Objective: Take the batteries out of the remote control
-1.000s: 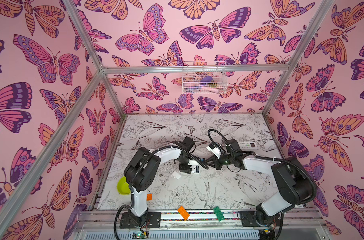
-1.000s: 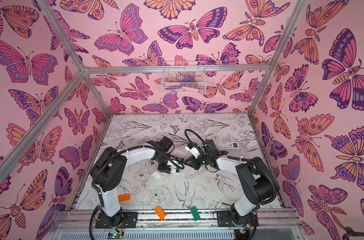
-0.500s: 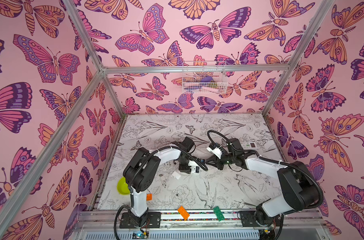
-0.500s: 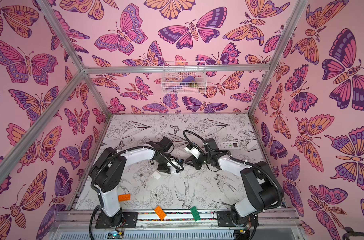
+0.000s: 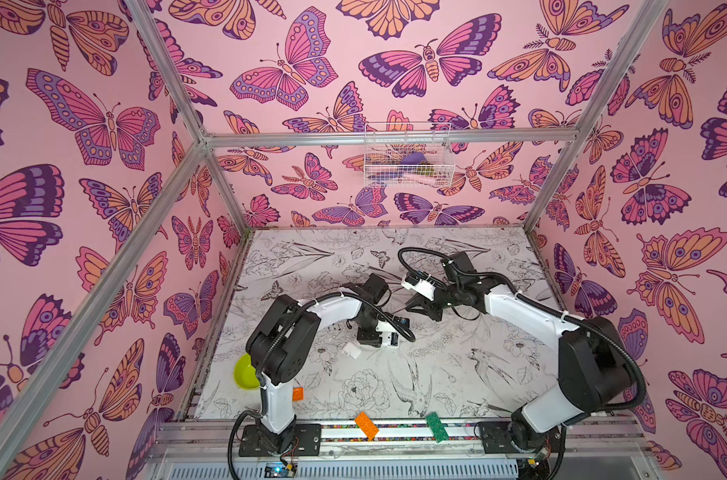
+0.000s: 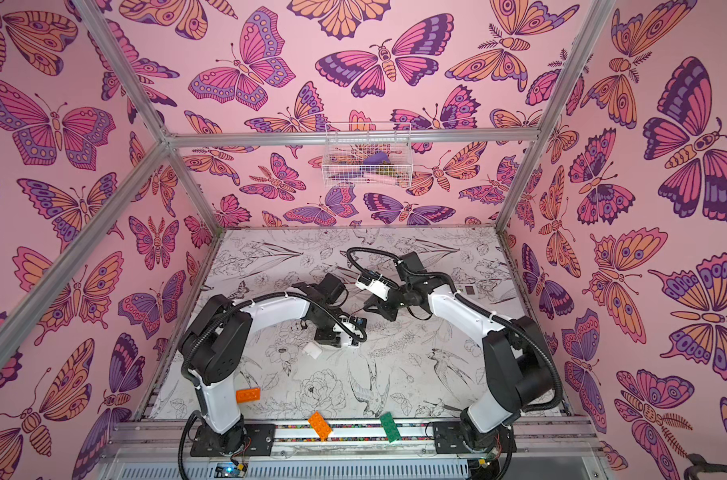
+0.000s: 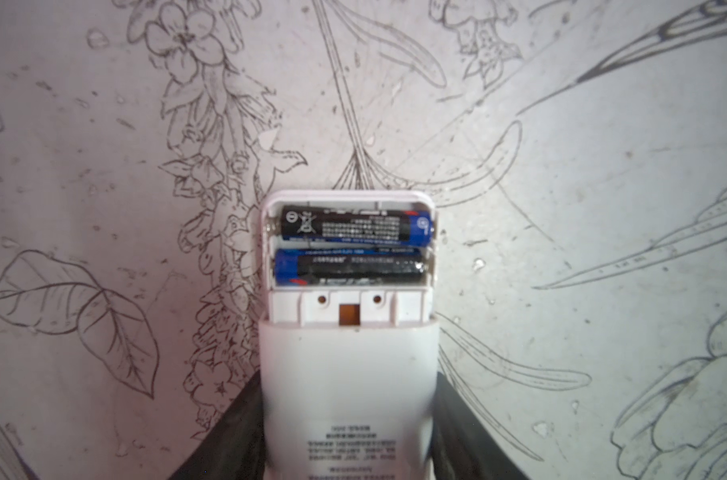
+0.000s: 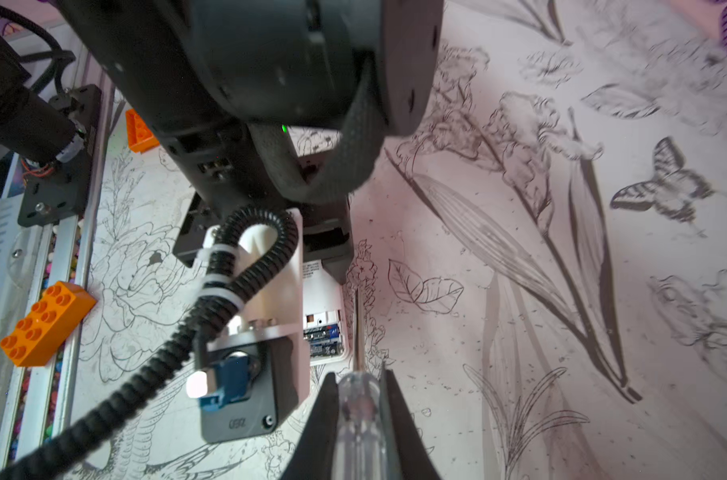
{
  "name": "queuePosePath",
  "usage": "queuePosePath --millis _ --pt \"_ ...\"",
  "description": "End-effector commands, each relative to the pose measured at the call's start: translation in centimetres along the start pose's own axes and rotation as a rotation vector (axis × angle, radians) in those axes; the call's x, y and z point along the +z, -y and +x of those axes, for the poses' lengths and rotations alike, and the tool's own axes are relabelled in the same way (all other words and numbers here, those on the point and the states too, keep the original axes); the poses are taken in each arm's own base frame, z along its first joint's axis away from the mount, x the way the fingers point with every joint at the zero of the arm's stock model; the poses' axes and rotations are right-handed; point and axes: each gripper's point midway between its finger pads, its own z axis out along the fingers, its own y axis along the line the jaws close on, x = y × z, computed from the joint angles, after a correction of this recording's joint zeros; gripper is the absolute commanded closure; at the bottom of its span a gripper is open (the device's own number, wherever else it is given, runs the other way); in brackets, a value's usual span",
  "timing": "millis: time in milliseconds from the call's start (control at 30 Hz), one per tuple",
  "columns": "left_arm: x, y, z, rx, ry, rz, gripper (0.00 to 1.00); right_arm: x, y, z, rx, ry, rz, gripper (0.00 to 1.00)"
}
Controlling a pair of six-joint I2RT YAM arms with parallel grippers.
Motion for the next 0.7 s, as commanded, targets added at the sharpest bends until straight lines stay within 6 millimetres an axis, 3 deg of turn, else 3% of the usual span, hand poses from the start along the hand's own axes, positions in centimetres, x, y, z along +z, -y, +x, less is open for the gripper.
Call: queuePosePath --millis 0,367,667 --pt "1.1 2.4 0.6 -0.002 -0.025 0.095 0.44 1.0 -2.3 3.1 0.051 -0.107 -0.139 1.00" --pt "0.8 2.3 0.3 -0.016 -0.024 0.099 0.44 1.1 -2.2 2.6 0.052 -0.103 -0.164 1.00" --pt "1.0 2.7 0.3 -0.007 -0.014 0.118 0.43 1.7 -0.9 2.5 0.021 -0.119 -0.088 1.00"
